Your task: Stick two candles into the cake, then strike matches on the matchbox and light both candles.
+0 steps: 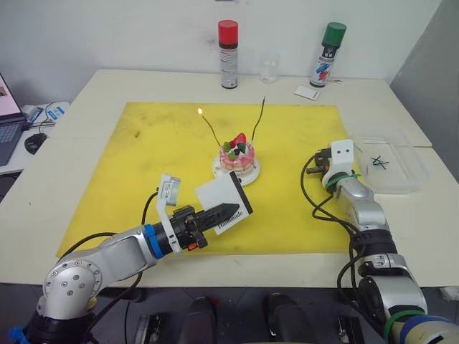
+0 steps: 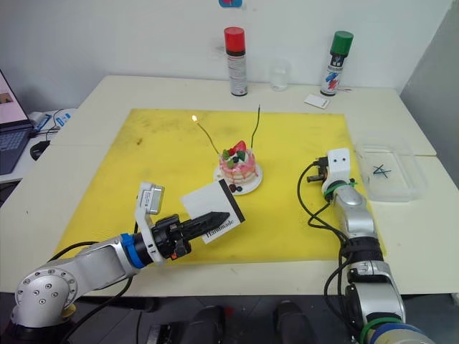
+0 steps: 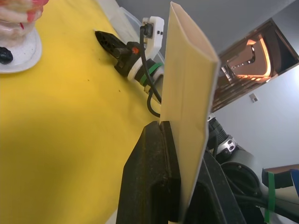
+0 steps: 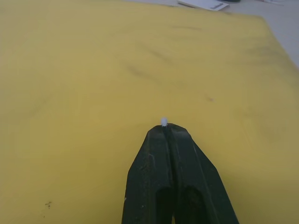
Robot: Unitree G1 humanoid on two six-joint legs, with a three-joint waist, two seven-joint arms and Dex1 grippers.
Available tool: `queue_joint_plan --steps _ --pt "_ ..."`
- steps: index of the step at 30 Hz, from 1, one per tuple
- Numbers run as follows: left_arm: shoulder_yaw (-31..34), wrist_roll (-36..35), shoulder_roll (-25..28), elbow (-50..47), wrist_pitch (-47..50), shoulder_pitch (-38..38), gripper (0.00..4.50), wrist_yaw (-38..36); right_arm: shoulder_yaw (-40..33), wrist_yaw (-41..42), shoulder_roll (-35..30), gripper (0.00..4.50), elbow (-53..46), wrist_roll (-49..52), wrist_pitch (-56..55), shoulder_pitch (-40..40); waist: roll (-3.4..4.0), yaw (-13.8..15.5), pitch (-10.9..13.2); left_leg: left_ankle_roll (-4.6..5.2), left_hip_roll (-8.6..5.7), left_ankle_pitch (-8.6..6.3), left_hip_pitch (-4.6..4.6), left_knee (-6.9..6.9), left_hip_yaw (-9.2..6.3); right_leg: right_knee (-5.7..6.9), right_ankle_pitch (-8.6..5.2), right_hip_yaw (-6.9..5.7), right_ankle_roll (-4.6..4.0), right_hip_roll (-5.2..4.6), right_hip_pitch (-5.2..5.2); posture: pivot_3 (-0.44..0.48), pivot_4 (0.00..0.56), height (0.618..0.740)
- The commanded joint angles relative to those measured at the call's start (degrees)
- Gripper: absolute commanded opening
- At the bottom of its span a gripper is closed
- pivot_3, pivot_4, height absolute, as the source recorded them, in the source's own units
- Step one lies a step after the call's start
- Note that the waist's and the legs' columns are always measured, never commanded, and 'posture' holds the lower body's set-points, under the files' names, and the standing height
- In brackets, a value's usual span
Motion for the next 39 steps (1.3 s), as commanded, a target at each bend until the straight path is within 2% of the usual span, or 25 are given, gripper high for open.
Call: queue_joint_plan --steps 1,4,6,10,14,16,23,27,32,39 --pt "0.9 -0.8 -0.7 0.8 -1.3 -2.7 0.00 -0.1 0.3 6.5 -3.8 0.01 -9.7 2.3 1.8 0.2 0.03 0.0 0.0 0.00 0.00 0.00 0.00 0.00 0.01 0.00 0.00 0.01 0.00 0.00 0.00 0.000 0.150 0.740" --pt "0.6 0.7 -0.7 2.7 -0.5 -4.8 0.00 -1.8 1.8 16.7 -8.4 0.01 -18.2 6.0 4.6 1.2 0.07 0.0 0.0 0.00 -0.01 0.00 -0.02 0.00 0.02 0.00 0.01 0.02 0.01 0.00 -0.02 0.000 0.150 0.740" --pt "-0.5 4.4 -0.3 3.0 -0.1 -6.1 0.00 -3.6 2.7 24.3 -13.0 0.01 -24.3 9.7 9.1 2.5 0.09 -0.1 0.1 0.00 0.00 0.00 -0.01 -0.02 0.03 -0.02 0.00 0.03 0.01 0.01 -0.04 0.000 0.150 0.740" --pt "-0.9 7.8 -0.8 6.5 0.5 -9.7 0.00 -5.9 3.0 37.9 -21.8 0.01 -39.8 23.4 22.1 1.7 0.11 0.0 0.1 0.00 0.01 0.00 0.00 -0.12 0.02 0.00 -0.05 -0.01 -0.06 0.01 -0.06 0.000 0.150 0.740" --pt "-1.5 9.8 -1.1 9.7 1.9 -13.3 0.00 -8.8 5.7 43.8 -26.0 0.01 -48.0 28.7 26.2 0.1 0.11 -0.3 0.1 0.00 0.05 0.00 0.00 -0.12 0.02 -0.01 -0.07 -0.01 -0.09 0.04 -0.10 0.000 0.150 0.740" --pt "-2.1 10.5 -2.1 10.9 2.6 -15.3 0.00 -9.3 8.4 47.3 -27.7 0.01 -50.6 26.8 22.2 0.8 0.10 -0.3 0.1 0.00 0.04 0.00 0.00 -0.10 0.02 -0.02 -0.07 -0.01 -0.09 0.03 -0.09 0.000 0.150 0.740" --pt "-2.5 11.7 -4.4 12.3 5.5 -18.5 0.00 -10.9 15.0 47.5 -25.7 0.01 -52.4 19.2 11.7 1.2 0.10 -0.3 0.1 0.00 0.02 0.00 -0.05 -0.09 0.03 -0.06 -0.05 -0.02 -0.04 0.01 -0.10 0.000 0.150 0.740" --pt "-2.2 11.0 -5.1 11.9 6.8 -18.8 0.00 -10.6 14.6 45.0 -23.9 0.01 -50.7 17.0 9.3 1.5 0.09 -0.2 0.1 0.00 0.02 0.00 -0.05 -0.10 0.03 -0.04 0.01 -0.02 0.06 0.01 -0.11 0.000 0.150 0.740" --pt "-1.6 10.6 -5.1 11.9 7.9 -18.7 0.00 -10.8 13.0 46.7 -24.9 0.01 -47.2 15.8 5.3 3.2 0.09 -0.2 0.1 0.00 0.02 0.00 -0.05 -0.09 0.03 -0.03 -0.02 -0.01 0.00 0.01 -0.11 0.000 0.150 0.740" --pt "-1.3 10.4 -5.4 12.0 8.5 -19.2 0.00 -10.6 14.5 47.8 -25.1 0.01 -46.6 14.7 3.3 4.6 0.09 -0.2 0.1 0.00 0.02 0.00 -0.04 -0.09 0.02 -0.01 -0.01 -0.01 0.03 0.01 -0.11 0.000 0.150 0.740"
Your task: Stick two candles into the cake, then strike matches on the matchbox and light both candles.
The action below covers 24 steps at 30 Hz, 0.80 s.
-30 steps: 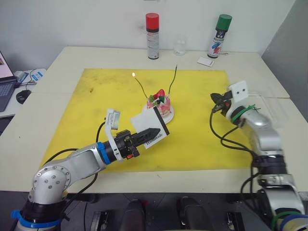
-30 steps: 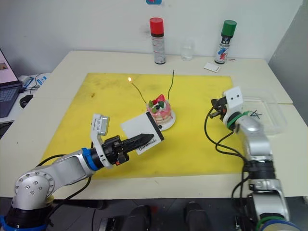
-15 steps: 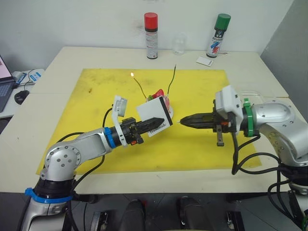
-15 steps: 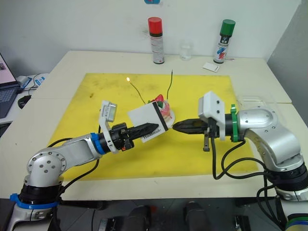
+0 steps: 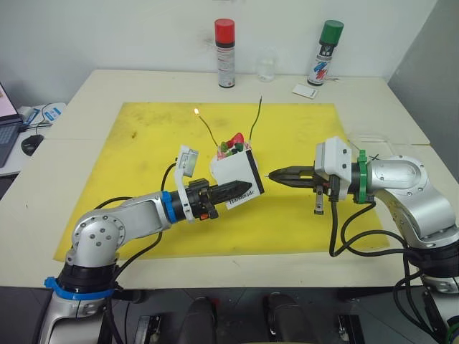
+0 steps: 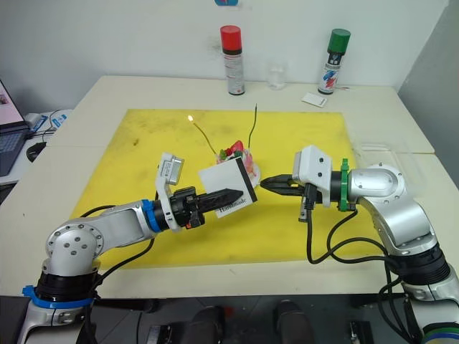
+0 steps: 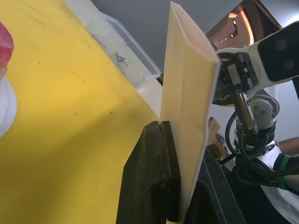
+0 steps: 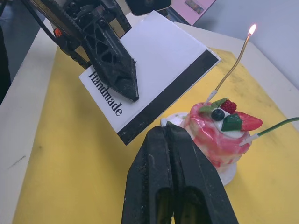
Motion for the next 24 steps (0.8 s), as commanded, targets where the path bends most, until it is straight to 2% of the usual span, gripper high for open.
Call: queue_joint_plan --steps 1,21,24 --pt "1.5 -1.0 -0.5 -0.8 0.1 -1.3 0.00 -0.4 -0.1 1.0 -0.5 0.01 -1.7 -0.4 -1.6 0.5 0.00 0.0 0.0 0.00 0.00 0.00 0.00 0.00 0.00 0.00 0.01 0.00 0.02 0.00 0.00 0.000 0.150 0.740" --pt "2.3 -1.6 -1.0 -2.3 1.2 -0.7 0.00 -0.1 2.1 1.5 1.0 0.01 -0.8 -3.5 -3.4 -2.0 0.00 0.0 0.0 0.00 0.00 0.00 0.00 0.00 0.00 0.01 0.02 0.00 0.03 0.00 0.00 0.000 0.150 0.740" --pt "1.8 -1.4 -1.1 -2.2 1.5 -1.2 0.00 -0.8 5.5 3.4 1.1 0.01 0.3 -7.6 -9.3 -1.8 0.00 0.0 0.0 0.00 0.00 0.00 0.00 0.00 0.00 0.01 0.02 0.00 0.03 0.00 0.00 0.000 0.150 0.740"
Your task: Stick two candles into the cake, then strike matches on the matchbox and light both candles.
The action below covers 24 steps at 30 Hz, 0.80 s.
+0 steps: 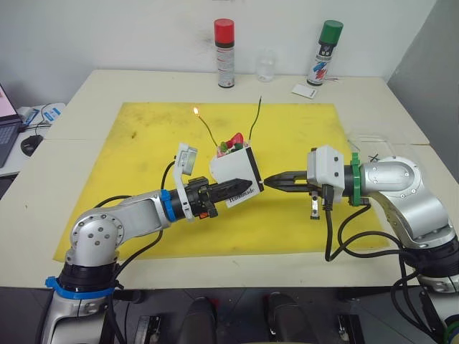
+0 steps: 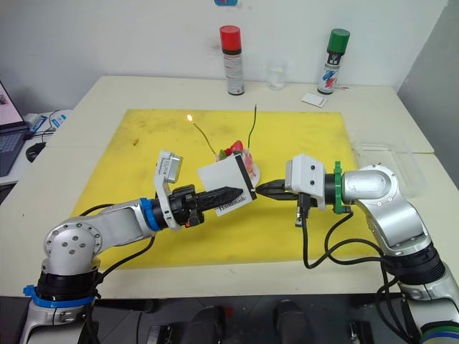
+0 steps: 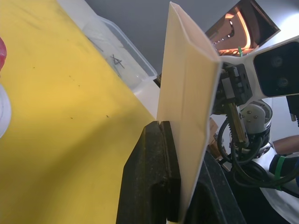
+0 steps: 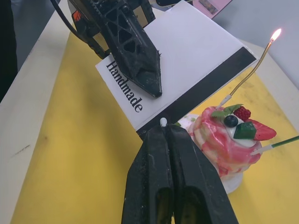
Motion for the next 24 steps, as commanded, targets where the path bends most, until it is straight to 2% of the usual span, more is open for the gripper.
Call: queue_joint_plan --steps 1,5,9,16,24 --pt "0.2 -1.2 -0.4 -2.0 0.5 -1.1 0.00 -1.3 3.5 2.4 0.1 0.01 0.4 -3.7 -6.1 -0.7 0.00 0.0 0.0 0.00 0.00 0.00 0.00 0.00 0.00 0.00 0.00 0.00 0.00 0.00 0.00 0.000 0.150 0.740" --pt "2.6 -4.0 3.8 -1.2 3.5 -4.9 0.00 -3.9 4.0 15.1 -9.2 0.01 -2.7 -0.3 -6.4 2.5 -0.09 0.5 0.0 0.00 0.00 0.00 -0.04 -0.01 -0.03 -0.02 0.00 -0.05 0.01 0.00 0.00 0.000 0.150 0.740" --pt "5.4 -4.0 8.2 0.5 4.5 -3.7 0.00 -5.5 0.3 16.6 -12.7 0.01 -3.0 3.8 -2.1 2.0 -0.06 0.3 0.0 0.00 -0.01 0.00 -0.03 0.00 -0.01 -0.01 -0.01 -0.04 -0.01 -0.02 -0.03 0.000 0.150 0.740" --pt "5.9 -5.9 6.8 -5.7 2.8 5.5 0.00 -1.7 -3.5 2.2 -3.0 0.01 7.0 2.2 5.2 -7.3 -0.08 -0.4 0.0 0.00 0.04 0.01 0.15 0.03 0.02 0.11 -0.04 -0.02 -0.13 -0.01 0.03 0.000 0.150 0.740" --pt "5.1 -7.5 6.2 -6.8 1.6 6.2 0.00 0.6 -4.2 1.6 -1.6 0.01 5.3 3.9 8.1 -8.7 -0.08 0.9 0.0 -0.01 -0.01 0.00 -0.05 0.03 0.00 -0.03 -0.03 -0.01 -0.06 -0.04 0.00 0.000 0.150 0.740"
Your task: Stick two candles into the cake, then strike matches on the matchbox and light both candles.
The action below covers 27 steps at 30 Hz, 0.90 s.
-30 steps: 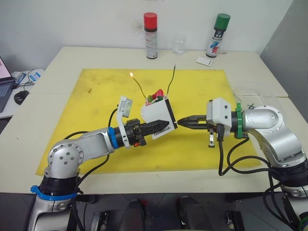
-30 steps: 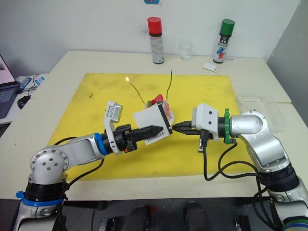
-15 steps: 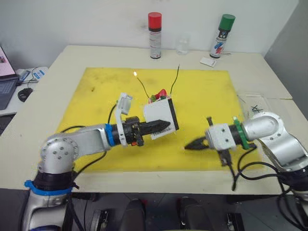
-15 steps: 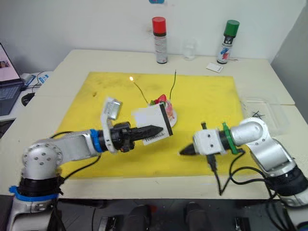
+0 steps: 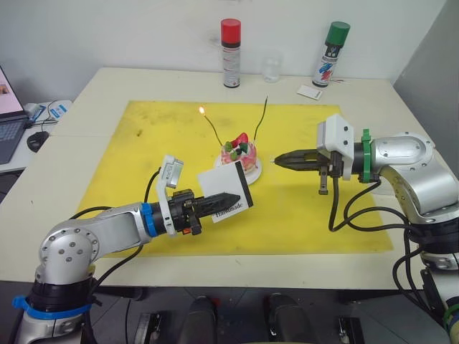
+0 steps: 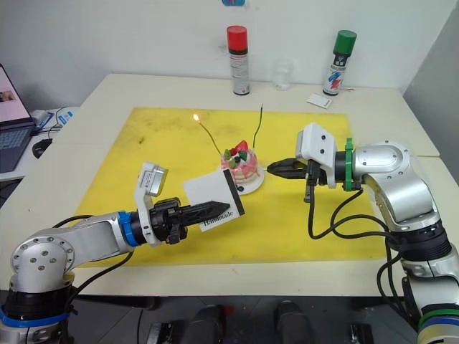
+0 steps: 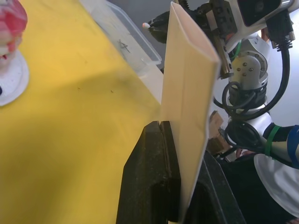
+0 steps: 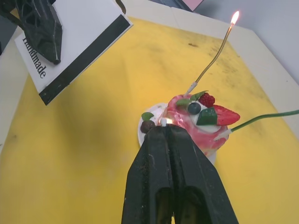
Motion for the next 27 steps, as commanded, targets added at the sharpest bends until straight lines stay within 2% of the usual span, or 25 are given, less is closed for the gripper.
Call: queue_joint_plan --steps 1,9,15,17,19,27 --pt "0.5 -1.7 0.2 -1.5 -1.2 -0.4 0.00 0.2 -1.6 -0.8 0.2 0.01 -2.2 0.9 0.4 -0.6 0.00 0.0 0.0 0.00 0.00 0.00 -0.01 -0.01 0.00 0.01 0.02 0.00 0.04 0.00 -0.02 0.000 0.150 0.740" --pt "0.1 -1.9 0.6 -1.7 -1.6 0.0 0.00 0.3 -1.4 -2.2 1.1 0.01 -1.1 -0.2 -0.3 -1.6 0.00 0.1 0.0 0.00 0.01 0.00 0.01 0.01 0.00 0.04 -0.02 0.00 -0.05 0.02 -0.04 0.000 0.150 0.740" --pt "-0.5 -1.5 0.4 -1.7 -1.8 -0.3 0.00 0.2 -2.2 -16.9 9.3 0.01 14.1 -10.4 -11.0 -9.6 0.00 -0.6 0.0 0.00 0.02 0.01 0.04 0.02 0.02 0.08 0.01 0.02 -0.02 0.02 -0.05 0.000 0.150 0.740" --pt "-0.6 -1.7 0.4 -1.8 -1.9 -0.5 0.00 0.4 -2.3 -19.3 11.0 0.01 17.7 -12.3 -14.4 -11.8 0.00 -0.8 0.0 0.00 0.01 0.01 0.02 0.01 0.02 0.06 0.02 0.01 0.00 0.02 -0.05 0.000 0.150 0.740" --pt "-0.6 -1.8 0.6 -1.9 -2.0 -0.5 0.00 0.4 -1.9 -20.5 12.1 0.01 20.3 -13.7 -16.7 -13.1 0.00 -0.9 0.0 0.00 0.01 0.01 0.00 -0.01 0.01 0.05 0.14 0.01 0.22 0.02 -0.05 0.000 0.150 0.740" --pt "-0.6 -1.5 0.6 -3.1 -2.5 0.5 0.00 0.7 -2.3 -22.9 14.7 0.01 25.6 -15.4 -21.4 -15.5 0.00 -0.9 0.0 0.00 0.01 0.00 -0.16 -0.05 -0.02 0.07 0.18 -0.03 0.19 0.02 -0.18 0.000 0.150 0.740"
